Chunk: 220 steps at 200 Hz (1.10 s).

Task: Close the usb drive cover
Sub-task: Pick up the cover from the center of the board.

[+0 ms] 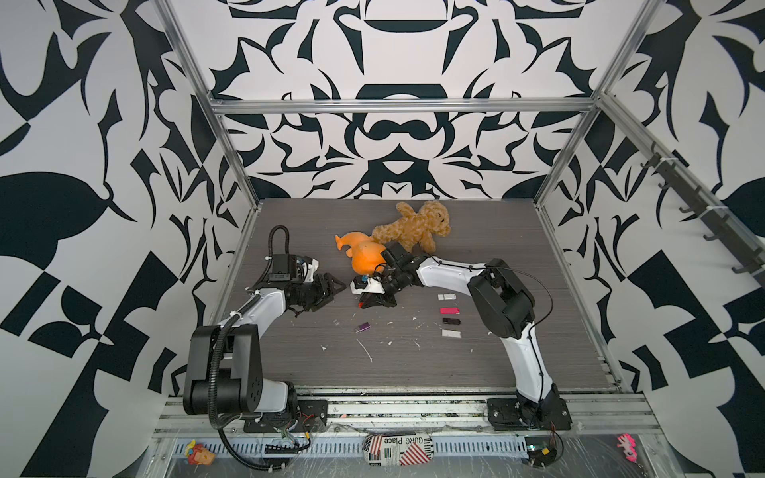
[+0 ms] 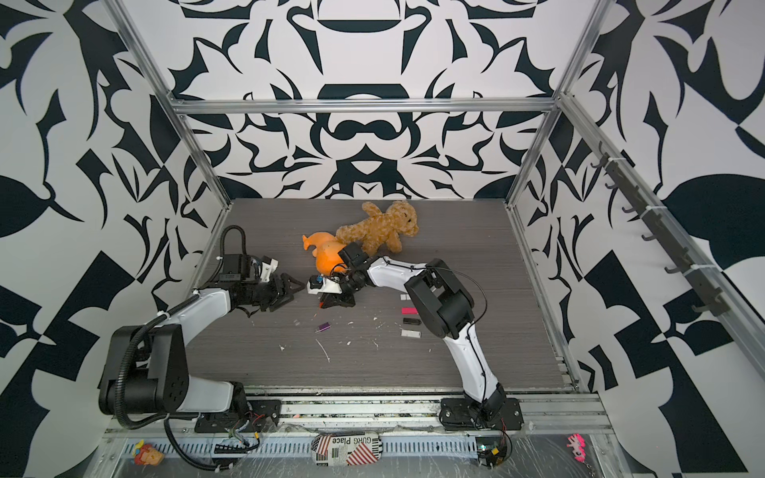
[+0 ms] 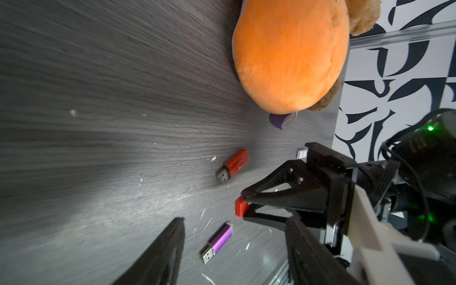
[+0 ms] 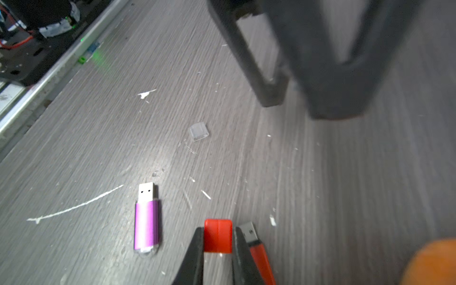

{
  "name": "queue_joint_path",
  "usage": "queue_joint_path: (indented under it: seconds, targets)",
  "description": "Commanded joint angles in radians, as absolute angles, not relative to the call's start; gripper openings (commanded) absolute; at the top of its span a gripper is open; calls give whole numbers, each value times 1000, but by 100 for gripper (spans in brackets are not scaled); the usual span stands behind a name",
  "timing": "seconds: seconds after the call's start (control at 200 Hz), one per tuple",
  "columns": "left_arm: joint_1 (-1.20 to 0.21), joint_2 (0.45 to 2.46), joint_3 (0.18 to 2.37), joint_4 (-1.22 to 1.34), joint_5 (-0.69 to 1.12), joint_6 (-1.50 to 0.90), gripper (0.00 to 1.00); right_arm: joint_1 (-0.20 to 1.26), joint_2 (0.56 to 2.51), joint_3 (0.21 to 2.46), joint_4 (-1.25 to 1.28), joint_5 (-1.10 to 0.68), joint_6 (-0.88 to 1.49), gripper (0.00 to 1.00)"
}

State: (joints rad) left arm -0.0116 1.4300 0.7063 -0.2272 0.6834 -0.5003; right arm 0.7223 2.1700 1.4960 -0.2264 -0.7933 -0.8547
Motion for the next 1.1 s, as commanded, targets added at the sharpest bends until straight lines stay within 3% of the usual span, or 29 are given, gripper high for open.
queue_joint_path:
  seconds: [0.0, 0.415, 1.095]
  targets:
    - [-31, 1455, 676, -166, 783, -518, 64, 699, 2111, 1456, -95, -857, -766, 17]
    - [-94, 1542, 639, 70, 883, -631, 52, 666, 2074, 1349, 107, -913, -670, 18]
    - [-146, 1634, 650, 193, 896, -713, 36, 663, 2086, 1328, 210, -957, -571, 17]
